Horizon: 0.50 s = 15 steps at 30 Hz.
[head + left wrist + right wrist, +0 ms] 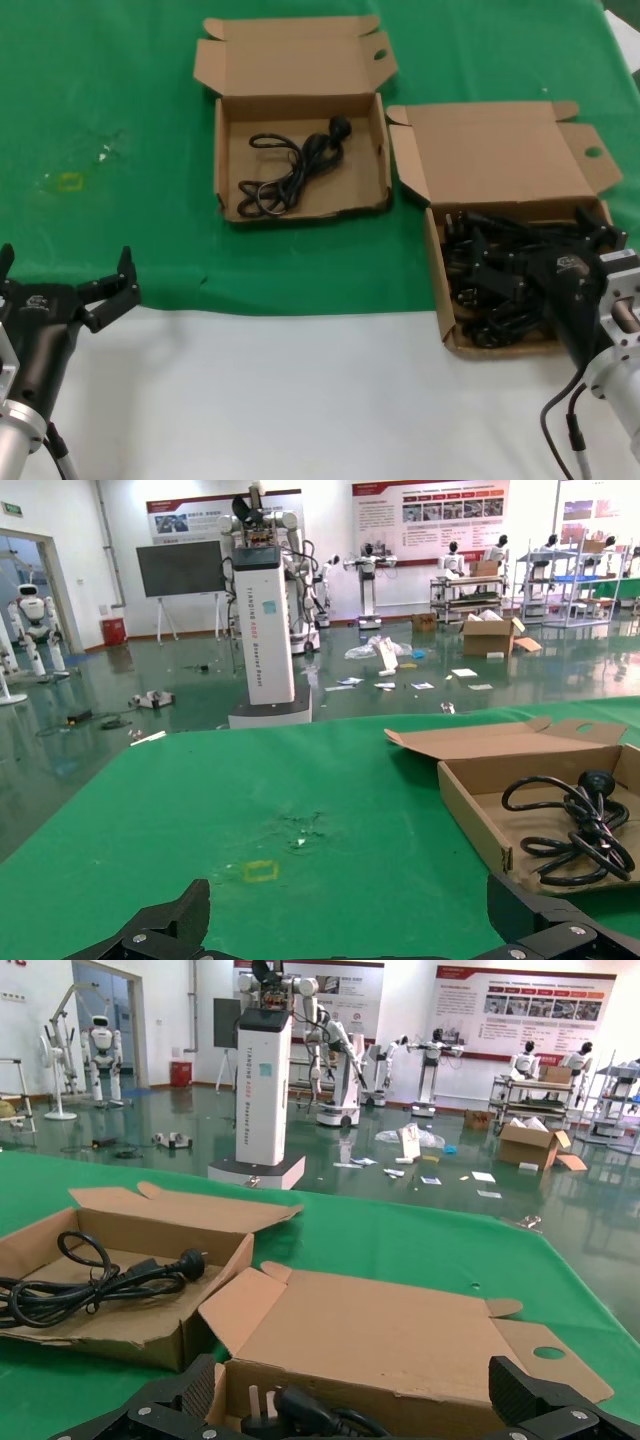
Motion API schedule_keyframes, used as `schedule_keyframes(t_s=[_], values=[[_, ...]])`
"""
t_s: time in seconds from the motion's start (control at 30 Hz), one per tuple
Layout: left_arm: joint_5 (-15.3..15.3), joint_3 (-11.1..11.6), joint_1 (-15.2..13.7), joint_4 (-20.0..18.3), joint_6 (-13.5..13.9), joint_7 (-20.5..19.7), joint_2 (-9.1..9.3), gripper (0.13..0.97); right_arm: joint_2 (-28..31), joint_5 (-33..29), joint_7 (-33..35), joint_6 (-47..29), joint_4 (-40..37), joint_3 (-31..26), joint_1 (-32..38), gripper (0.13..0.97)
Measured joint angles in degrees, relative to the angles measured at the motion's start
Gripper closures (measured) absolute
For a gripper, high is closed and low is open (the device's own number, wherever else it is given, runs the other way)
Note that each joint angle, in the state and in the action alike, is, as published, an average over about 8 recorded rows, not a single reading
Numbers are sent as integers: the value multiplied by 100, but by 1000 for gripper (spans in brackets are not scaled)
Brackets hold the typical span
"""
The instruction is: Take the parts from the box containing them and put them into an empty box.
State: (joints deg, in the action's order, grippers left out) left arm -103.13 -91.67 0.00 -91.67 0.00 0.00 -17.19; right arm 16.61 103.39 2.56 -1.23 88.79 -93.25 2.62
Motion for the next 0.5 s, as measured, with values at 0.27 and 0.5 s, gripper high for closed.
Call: schedule_keyframes(t_s=[0.27,0.5], values=[[0,0,0,0,0,0,0,132,0,0,0,0,0,0,0,129],[0,0,0,0,0,0,0,132,0,0,0,0,0,0,0,129]])
